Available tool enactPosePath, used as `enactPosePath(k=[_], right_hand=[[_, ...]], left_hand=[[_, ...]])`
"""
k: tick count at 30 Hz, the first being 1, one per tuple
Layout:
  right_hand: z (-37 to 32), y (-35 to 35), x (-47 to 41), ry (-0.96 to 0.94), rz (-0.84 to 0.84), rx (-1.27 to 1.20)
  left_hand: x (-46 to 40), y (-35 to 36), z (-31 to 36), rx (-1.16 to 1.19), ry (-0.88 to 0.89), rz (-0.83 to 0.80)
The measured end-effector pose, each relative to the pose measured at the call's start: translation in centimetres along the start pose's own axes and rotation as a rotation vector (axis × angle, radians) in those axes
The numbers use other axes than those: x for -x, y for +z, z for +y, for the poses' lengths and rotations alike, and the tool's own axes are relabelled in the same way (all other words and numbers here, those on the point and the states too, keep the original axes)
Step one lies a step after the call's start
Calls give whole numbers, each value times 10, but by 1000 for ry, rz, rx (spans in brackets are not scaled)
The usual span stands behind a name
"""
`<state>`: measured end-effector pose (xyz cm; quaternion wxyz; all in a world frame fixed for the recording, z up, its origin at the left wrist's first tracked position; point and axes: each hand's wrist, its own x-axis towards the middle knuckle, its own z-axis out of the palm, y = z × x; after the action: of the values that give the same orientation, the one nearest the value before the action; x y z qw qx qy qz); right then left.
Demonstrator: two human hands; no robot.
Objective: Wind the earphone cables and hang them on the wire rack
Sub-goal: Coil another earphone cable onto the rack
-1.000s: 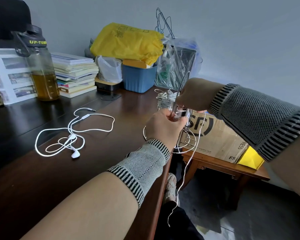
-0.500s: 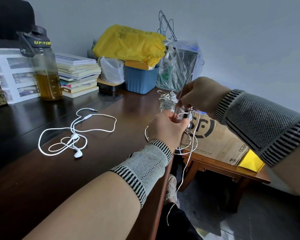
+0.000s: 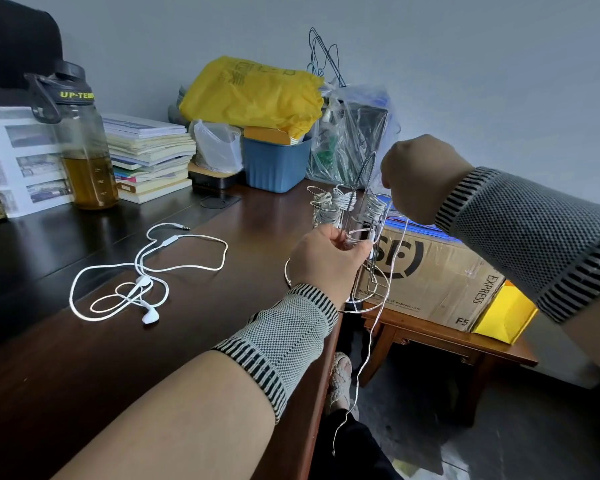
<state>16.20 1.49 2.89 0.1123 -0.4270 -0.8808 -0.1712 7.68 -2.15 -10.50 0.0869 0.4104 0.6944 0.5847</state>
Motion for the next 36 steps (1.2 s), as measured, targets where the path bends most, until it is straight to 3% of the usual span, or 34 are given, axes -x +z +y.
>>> enactPosePath(k=[5,9,15,19,21,26,30,36], right_hand=[[9,5,2,54,5,101],[18,18,-3,22,-10,17],[25,18,5,26,-225,-344],[31,22,10,211,-335,-891],[32,26,11,272,-362,-1000],[37,30,15,155,-314,-795],[33,30,30,12,-363,-851],[29,69,41,242,-457,-868]], left_hand=[[-1,-1,1,1,-5,1],[0,-2,1,15,-1,-12],[-2,-1,-1,30,-10,-14],[-2,1,-2,79,-39,-10],[-2,1,-3,90,-49,-3],[-3,2,-3,86,-62,8],[-3,1,-4,77,-47,-1],[-3,1,-3,59,-45,3]])
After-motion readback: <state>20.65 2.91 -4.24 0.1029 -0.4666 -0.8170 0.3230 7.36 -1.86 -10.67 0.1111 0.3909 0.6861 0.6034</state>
